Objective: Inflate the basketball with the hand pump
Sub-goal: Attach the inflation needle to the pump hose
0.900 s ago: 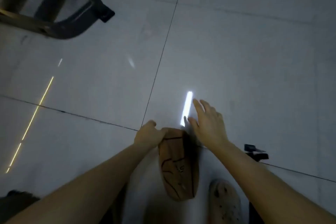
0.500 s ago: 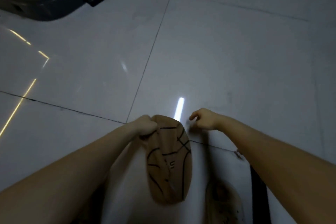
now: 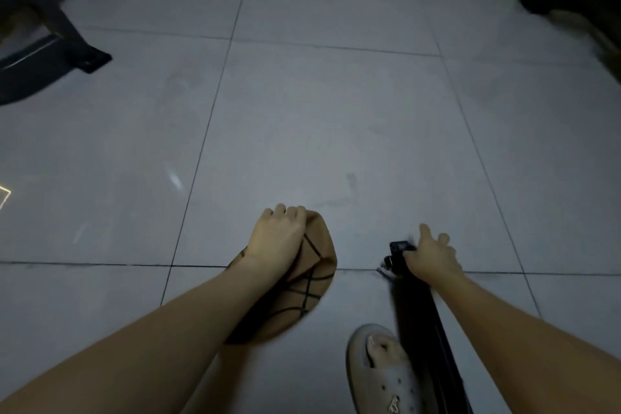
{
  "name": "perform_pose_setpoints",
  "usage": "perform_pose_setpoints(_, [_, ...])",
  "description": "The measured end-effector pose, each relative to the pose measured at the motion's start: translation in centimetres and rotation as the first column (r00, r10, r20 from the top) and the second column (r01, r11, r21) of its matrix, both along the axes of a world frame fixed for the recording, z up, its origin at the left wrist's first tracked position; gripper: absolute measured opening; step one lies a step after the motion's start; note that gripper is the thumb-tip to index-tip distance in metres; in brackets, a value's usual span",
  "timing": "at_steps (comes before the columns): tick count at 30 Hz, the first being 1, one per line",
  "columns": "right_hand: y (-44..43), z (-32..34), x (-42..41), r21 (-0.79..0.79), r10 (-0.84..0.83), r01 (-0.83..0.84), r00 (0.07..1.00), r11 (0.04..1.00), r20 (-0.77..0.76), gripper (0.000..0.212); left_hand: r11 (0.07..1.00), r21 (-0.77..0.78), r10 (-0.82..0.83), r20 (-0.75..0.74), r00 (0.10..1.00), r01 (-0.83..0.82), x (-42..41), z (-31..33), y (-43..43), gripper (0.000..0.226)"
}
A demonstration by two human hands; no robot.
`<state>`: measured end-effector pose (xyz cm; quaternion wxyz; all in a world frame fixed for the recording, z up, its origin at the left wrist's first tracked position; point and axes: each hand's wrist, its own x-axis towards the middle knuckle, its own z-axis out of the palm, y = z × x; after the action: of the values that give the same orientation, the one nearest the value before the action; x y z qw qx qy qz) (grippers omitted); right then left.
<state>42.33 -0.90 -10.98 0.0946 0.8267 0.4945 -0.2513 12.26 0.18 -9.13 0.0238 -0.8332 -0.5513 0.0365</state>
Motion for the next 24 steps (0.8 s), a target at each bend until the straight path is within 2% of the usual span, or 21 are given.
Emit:
perform_pose_setpoints(2, [-0.7, -1.3, 0.1, 0.027, -0.047, 0.051, 0.990, 0.998, -0.135, 0.061, 0.997, -0.035, -0.073, -0.150, 0.986, 0.068, 0.7, -1.2, -0.6, 0.055])
perform_pose_setpoints(5, [-2.0, -2.8, -0.8, 0.072, -0.068, 0.078, 0.988, 0.994, -0.142, 0.058, 0.990, -0.084, -0.133, -0.270, 0.954, 0.114, 1.1, -1.2, -1.7, 0.071])
perform_pose_setpoints(7, [-3.1, -3.5, -1.7, 0.069, -0.073, 0.080, 0.993, 0.994, -0.098, 0.071, 0.986, -0.079, -0.165, -0.254, 0.953, 0.149, 1.1, -0.8, -2.5, 0.074])
perform_pose_setpoints(10, [-4.6, -4.3, -2.4, 0.036, -0.043, 0.044, 0.999, 0.998, -0.024, 0.078, 0.979, -0.067, -0.203, -0.205, 0.957, 0.193, 0.7, 0.0, -3.7, 0.074])
perform_pose_setpoints(13, [-5.9, -4.3, -2.8, 0.077, 0.101, -0.105, 0.994, 0.991, 0.051, 0.075, 0.973, -0.056, -0.231, -0.155, 0.960, 0.225, 0.7, 0.7, -5.0, 0.076])
perform_pose_setpoints(17, [-5.4, -1.3, -4.6, 0.210, 0.309, -0.345, 0.933, 0.915, 0.186, 0.078, 0.985, 0.011, -0.173, 0.060, 0.983, 0.173, 1.0, 2.9, -5.3, 0.068])
perform_pose_setpoints(20, [-4.3, 3.1, -6.7, 0.335, 0.426, -0.487, 0.872, 0.806, 0.243, 0.084, 0.999, -0.026, -0.021, 0.327, 0.945, 0.031, 1.2, 6.2, -4.6, 0.067])
perform_pose_setpoints(22, [-3.2, 6.2, -7.8, 0.449, 0.480, -0.537, 0.843, 0.715, 0.244, 0.089, 0.987, -0.148, 0.131, 0.535, 0.834, -0.060, 1.5, 9.1, -3.6, 0.064])
perform_pose_setpoints(23, [-2.6, 8.0, -8.3, 0.508, 0.506, -0.547, 0.831, 0.665, 0.232, 0.091, 0.960, -0.259, 0.251, 0.641, 0.725, -0.103, 1.6, 11.0, -3.1, 0.062])
perform_pose_setpoints(24, [-2.1, 9.8, -8.9, 0.552, 0.538, -0.561, 0.813, 0.617, 0.224, 0.091, 0.909, -0.399, 0.390, 0.717, 0.578, -0.119, 1.6, 12.8, -2.5, 0.060])
